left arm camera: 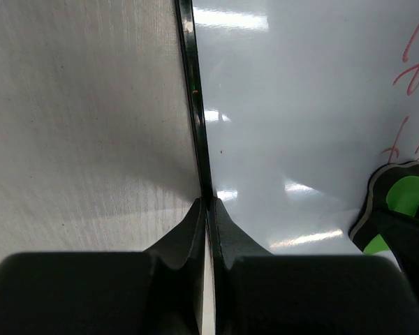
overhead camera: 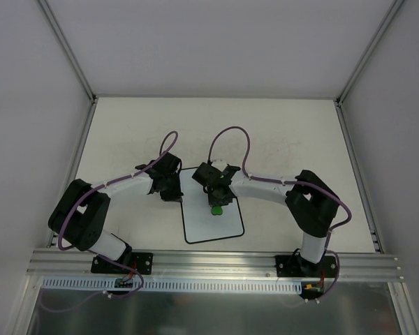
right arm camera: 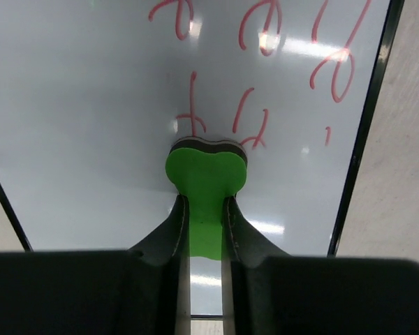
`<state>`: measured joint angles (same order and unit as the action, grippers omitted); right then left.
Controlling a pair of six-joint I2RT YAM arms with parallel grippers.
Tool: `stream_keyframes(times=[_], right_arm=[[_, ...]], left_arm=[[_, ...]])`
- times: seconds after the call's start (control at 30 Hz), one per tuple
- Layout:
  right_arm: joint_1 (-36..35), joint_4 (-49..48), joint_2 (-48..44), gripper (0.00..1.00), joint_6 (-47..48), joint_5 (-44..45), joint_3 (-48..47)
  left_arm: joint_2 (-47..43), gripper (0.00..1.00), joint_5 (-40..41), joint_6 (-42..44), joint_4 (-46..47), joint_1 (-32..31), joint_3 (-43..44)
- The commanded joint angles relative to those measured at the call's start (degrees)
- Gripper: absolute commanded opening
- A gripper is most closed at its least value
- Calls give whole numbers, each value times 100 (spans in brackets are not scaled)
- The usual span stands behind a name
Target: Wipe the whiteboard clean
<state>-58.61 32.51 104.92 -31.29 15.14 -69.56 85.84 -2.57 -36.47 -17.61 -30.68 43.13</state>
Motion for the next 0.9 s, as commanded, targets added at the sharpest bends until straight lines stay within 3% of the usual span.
stream_keyframes(times=[0.0,0.37,0.73,0.87], right_arm=[[-37,-184,239,7,175,-46,-294],[262,62,845,2,369,-90,-1033],[1728,203,-164,0,132,16,705],[1809,194,-297,0,377,-63,638]], left_arm=[[108,0,274,201,-393,35,-305],[152,0,274,202,-393,44,-341],[117,0,283,210,-402,35,-402],[143,0,274,219,-393,35,-376]])
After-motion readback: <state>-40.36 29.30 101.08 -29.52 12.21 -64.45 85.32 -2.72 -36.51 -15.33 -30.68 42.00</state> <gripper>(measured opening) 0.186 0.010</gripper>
